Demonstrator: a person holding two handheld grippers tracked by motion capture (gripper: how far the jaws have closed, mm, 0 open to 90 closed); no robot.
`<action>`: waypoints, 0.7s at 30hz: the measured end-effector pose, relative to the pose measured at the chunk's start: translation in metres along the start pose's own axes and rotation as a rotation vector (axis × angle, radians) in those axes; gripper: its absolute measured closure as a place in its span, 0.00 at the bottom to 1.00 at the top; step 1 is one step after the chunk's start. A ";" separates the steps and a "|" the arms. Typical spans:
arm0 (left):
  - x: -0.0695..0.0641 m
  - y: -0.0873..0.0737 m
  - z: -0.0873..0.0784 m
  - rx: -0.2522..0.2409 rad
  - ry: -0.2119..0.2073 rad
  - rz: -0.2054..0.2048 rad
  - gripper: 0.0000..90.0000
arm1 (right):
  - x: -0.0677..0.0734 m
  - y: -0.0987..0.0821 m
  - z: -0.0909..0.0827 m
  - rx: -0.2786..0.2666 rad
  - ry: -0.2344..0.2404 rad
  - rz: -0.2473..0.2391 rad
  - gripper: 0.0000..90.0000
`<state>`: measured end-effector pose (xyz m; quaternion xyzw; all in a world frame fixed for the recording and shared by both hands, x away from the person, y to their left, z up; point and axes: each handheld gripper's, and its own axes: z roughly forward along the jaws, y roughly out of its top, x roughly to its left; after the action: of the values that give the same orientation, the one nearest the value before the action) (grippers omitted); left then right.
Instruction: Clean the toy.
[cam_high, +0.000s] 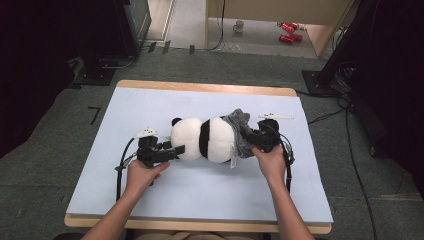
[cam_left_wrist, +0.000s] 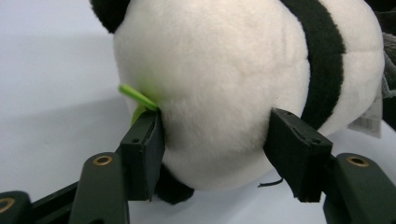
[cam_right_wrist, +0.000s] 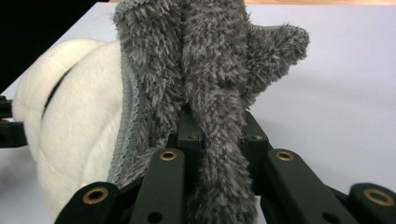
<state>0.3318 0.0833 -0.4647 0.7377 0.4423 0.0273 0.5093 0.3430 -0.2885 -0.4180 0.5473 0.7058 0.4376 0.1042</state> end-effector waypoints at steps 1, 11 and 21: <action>0.000 -0.001 0.000 -0.006 0.002 0.021 0.41 | -0.001 0.000 0.001 0.004 -0.005 -0.003 0.85; 0.004 -0.010 0.002 0.040 -0.026 0.096 0.39 | -0.009 0.006 0.013 0.016 -0.023 -0.024 0.84; 0.007 -0.010 0.017 -0.044 -0.014 0.170 0.40 | -0.022 0.007 0.027 0.044 -0.056 0.000 0.84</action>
<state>0.3381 0.0763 -0.4839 0.7613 0.3738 0.0753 0.5244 0.3729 -0.2935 -0.4366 0.5615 0.7121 0.4064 0.1116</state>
